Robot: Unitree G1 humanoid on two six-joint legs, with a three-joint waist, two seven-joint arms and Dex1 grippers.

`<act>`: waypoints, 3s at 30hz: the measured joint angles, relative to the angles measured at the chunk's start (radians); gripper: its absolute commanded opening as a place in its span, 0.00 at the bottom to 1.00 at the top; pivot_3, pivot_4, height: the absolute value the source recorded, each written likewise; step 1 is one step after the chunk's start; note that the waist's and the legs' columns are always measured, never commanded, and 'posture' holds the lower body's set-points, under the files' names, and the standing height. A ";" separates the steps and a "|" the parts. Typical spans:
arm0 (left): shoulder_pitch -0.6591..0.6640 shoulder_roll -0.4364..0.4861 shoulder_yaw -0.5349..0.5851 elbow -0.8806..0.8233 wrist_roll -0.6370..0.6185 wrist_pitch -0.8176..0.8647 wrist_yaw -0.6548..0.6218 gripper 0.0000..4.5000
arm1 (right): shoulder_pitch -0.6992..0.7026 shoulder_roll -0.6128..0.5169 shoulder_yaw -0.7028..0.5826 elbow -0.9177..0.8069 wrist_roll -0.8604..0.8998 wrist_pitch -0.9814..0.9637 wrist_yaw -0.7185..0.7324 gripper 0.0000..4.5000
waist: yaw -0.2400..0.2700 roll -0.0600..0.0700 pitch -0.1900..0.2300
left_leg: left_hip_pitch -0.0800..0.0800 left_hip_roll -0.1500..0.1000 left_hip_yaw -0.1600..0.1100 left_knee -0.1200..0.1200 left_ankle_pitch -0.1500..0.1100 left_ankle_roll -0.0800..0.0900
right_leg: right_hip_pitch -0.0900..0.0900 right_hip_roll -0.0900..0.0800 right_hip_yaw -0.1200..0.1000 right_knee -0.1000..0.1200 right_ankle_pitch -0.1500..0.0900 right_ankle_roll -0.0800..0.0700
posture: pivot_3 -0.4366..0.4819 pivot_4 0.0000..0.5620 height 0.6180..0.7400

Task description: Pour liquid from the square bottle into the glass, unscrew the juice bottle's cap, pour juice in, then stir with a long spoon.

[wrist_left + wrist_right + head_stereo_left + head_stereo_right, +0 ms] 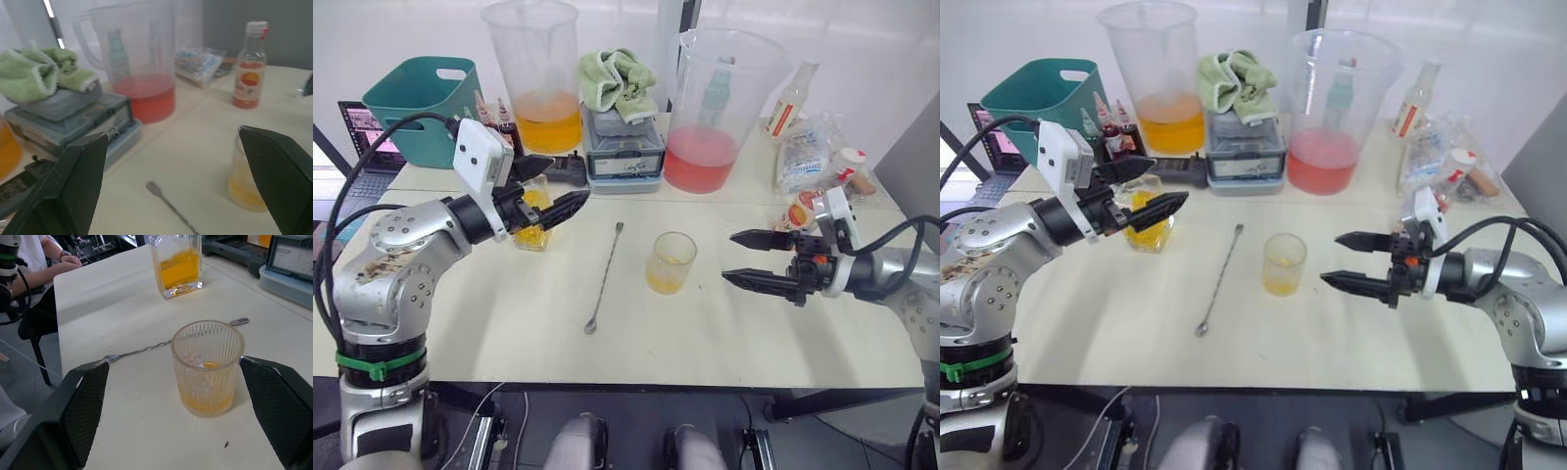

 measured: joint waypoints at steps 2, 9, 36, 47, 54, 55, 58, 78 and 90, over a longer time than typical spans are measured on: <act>0.043 0.026 -0.009 -0.001 -0.033 -0.005 -0.074 1.00 | 0.056 0.000 -0.041 -0.033 0.008 0.004 -0.026 1.00 | 0.000 0.000 0.000 | 0.000 0.000 0.000 -0.001 0.000 0.000 | 0.000 0.000 0.000 0.000 0.000 0.000 | 0.48 0.27 0.99; 0.132 0.024 -0.136 0.066 0.048 -0.232 -0.265 1.00 | 0.264 0.061 -0.197 -0.196 0.021 0.006 -0.193 1.00 | 0.005 0.000 0.000 | 0.000 0.001 0.000 -0.001 0.000 -0.001 | 0.000 0.000 0.001 -0.002 0.000 -0.001 | 0.48 0.27 0.99; 0.143 -0.100 -0.175 0.012 0.020 -0.251 -0.170 1.00 | 0.013 0.175 -0.253 0.192 -0.229 -0.227 -0.573 1.00 | -0.023 0.006 -0.002 | 0.005 0.003 0.002 -0.003 0.000 0.001 | 0.007 0.004 0.002 -0.010 0.000 -0.001 | 0.48 0.27 0.99; 0.214 -0.094 -0.123 -0.108 -0.032 -0.200 -0.053 1.00 | -0.341 0.152 -0.102 0.710 -0.420 -0.468 -0.548 1.00 | -0.028 0.006 -0.002 | 0.005 0.003 0.003 -0.004 0.000 0.000 | 0.007 0.004 0.002 -0.010 0.000 0.000 | 0.48 0.27 0.99; 0.243 -0.095 -0.123 -0.143 -0.032 -0.201 -0.020 1.00 | -0.487 0.178 -0.057 0.922 -0.479 -0.581 -0.551 1.00 | -0.029 0.006 -0.002 | 0.005 0.003 0.004 -0.005 0.000 0.000 | 0.007 0.003 0.002 -0.010 0.000 -0.001 | 0.48 0.27 0.99; 0.246 -0.095 -0.123 -0.144 -0.032 -0.201 -0.017 1.00 | -0.496 0.184 -0.051 0.940 -0.484 -0.589 -0.551 1.00 | -0.029 0.006 -0.002 | 0.005 0.003 0.004 -0.005 0.000 0.000 | 0.007 0.003 0.002 -0.010 0.000 -0.001 | 0.48 0.27 0.99; 0.263 -0.091 -0.123 -0.145 -0.031 -0.201 -0.010 1.00 | -0.529 0.201 -0.041 1.018 -0.498 -0.621 -0.555 0.88 | -0.029 0.006 -0.002 | 0.005 0.003 0.004 -0.006 0.000 -0.001 | 0.006 0.003 0.002 -0.010 0.000 -0.001 | 0.48 0.27 0.99; 0.235 -0.073 -0.181 -0.042 0.027 -0.286 -0.104 1.00 | -0.331 0.134 -0.052 0.671 -0.327 -0.441 -0.321 0.29 | -0.019 0.008 -0.002 | 0.004 0.002 0.004 -0.015 0.002 -0.003 | 0.001 0.002 0.002 -0.010 0.000 -0.001 | 0.48 0.27 0.99; 0.129 -0.068 -0.249 0.157 0.086 -0.394 -0.317 1.00 | -0.001 0.076 -0.121 -0.151 0.153 0.057 -0.286 0.29 | -0.025 0.008 -0.002 | 0.004 0.004 0.008 -0.014 0.000 0.001 | -0.001 0.002 0.002 -0.011 0.000 -0.001 | 0.48 0.27 0.99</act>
